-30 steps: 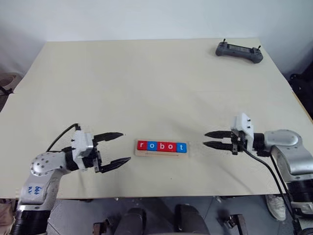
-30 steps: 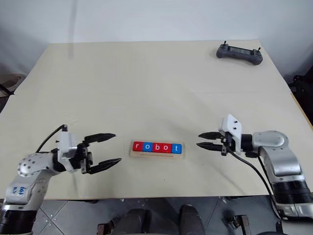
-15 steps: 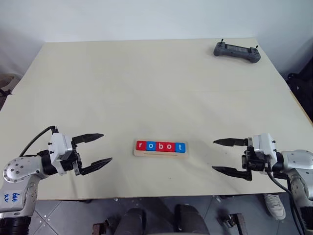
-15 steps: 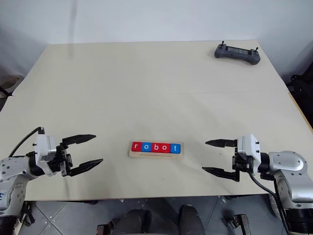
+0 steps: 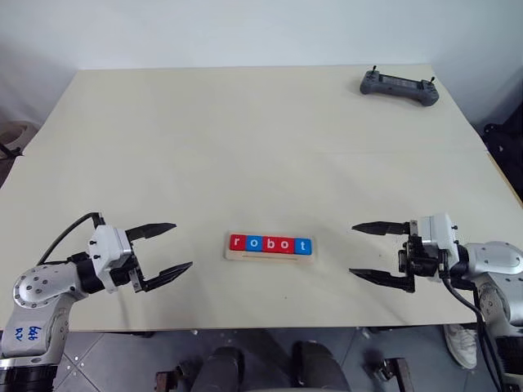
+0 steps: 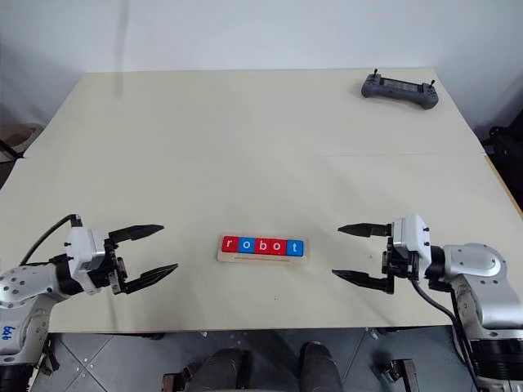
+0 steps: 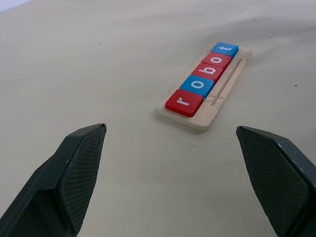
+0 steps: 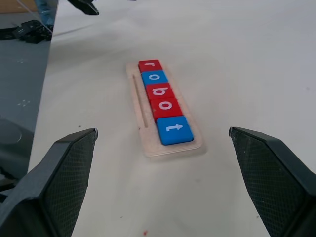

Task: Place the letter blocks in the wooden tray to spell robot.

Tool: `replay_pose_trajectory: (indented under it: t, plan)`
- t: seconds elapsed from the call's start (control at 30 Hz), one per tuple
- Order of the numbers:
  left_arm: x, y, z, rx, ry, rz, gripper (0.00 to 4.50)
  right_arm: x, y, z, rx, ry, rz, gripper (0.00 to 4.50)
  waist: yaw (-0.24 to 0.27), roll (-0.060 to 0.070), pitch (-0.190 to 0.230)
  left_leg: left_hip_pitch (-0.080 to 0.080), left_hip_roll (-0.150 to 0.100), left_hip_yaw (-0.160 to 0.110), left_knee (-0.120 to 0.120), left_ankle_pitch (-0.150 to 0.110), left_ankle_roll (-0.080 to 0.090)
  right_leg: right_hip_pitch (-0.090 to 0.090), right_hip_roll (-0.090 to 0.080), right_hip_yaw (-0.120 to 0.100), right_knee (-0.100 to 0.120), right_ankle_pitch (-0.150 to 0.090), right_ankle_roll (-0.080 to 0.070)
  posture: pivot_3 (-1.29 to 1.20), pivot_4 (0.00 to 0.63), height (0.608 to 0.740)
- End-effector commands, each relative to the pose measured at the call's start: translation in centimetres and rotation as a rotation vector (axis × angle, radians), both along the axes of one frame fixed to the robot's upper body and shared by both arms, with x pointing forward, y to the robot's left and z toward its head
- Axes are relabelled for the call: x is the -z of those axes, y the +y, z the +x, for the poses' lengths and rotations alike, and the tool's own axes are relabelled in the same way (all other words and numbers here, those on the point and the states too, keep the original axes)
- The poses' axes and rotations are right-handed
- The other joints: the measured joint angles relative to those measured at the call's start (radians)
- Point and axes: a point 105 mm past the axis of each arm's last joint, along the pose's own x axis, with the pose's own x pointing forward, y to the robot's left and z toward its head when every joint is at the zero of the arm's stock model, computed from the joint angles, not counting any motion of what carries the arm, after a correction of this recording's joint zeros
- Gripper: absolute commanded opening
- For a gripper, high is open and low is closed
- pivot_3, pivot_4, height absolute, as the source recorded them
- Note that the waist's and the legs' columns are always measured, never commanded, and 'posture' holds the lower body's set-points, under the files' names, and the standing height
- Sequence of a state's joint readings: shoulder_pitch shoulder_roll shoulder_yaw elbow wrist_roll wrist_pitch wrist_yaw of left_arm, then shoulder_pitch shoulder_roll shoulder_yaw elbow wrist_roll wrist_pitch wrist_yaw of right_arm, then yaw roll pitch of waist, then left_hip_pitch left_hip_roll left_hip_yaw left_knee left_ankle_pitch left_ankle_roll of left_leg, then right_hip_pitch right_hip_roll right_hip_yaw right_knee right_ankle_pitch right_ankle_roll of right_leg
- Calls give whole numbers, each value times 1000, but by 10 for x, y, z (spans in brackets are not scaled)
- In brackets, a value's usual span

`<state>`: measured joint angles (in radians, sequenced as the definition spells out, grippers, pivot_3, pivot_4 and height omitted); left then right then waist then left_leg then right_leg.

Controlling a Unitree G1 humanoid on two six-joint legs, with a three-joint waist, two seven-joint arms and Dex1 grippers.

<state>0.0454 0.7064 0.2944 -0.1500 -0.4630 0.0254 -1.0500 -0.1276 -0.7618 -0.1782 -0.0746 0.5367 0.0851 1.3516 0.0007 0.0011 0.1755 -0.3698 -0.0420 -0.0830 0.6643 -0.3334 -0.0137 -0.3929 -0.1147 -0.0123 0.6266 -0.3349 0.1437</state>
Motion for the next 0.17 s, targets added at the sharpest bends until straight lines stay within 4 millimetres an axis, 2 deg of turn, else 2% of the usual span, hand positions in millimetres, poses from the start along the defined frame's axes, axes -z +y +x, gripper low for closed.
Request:
replay_pose_trajectory:
  t: [0.03, 0.17]
  plan:
    - [-5, -3, 2, -8, -40, 26, 4500, -5, 0, 1, 0, -30, 11, 4469, 0, 0, 0, 0, 0, 0, 0, 0, 0, 0, 0, 0, 0, 0, 0, 0, 150, 740]
    - [-6, -6, 1, 11, -37, 11, 4500, -4, 2, 2, -1, -29, 14, 4469, 0, 0, 0, 0, 0, 0, 0, 0, 0, 0, 0, 0, 0, 0, 0, 0, 150, 740]
